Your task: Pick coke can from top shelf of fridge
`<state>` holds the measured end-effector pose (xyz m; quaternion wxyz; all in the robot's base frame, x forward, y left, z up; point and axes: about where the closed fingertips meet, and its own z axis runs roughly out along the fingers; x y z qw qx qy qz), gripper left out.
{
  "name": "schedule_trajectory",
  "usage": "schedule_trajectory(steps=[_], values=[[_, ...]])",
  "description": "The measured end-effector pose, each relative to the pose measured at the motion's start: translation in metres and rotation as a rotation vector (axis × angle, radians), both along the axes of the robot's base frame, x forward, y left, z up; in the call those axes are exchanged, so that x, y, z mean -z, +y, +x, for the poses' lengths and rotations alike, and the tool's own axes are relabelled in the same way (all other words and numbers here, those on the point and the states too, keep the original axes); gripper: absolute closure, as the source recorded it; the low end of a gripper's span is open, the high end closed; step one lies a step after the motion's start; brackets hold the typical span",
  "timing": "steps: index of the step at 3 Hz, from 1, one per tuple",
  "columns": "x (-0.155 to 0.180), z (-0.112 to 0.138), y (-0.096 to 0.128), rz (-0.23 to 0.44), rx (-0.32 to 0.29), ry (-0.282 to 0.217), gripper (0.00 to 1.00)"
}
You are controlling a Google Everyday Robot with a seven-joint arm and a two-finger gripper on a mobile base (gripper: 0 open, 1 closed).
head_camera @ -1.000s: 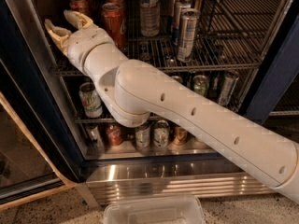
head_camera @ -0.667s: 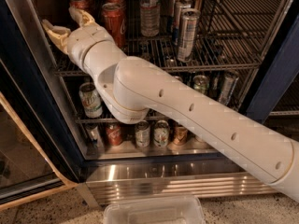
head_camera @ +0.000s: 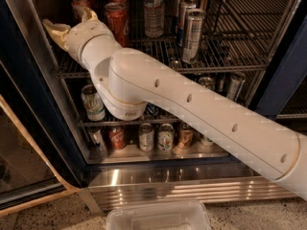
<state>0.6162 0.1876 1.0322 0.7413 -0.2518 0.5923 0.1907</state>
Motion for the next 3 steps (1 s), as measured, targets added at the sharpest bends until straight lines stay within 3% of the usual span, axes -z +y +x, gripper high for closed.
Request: schedule_trajectory(steps=[2, 3], values=[[0.002, 0.015, 0.017, -0.08, 0.034, 0.041, 0.4], [0.004, 0.02, 0.017, -0.061, 0.032, 0.043, 0.46]])
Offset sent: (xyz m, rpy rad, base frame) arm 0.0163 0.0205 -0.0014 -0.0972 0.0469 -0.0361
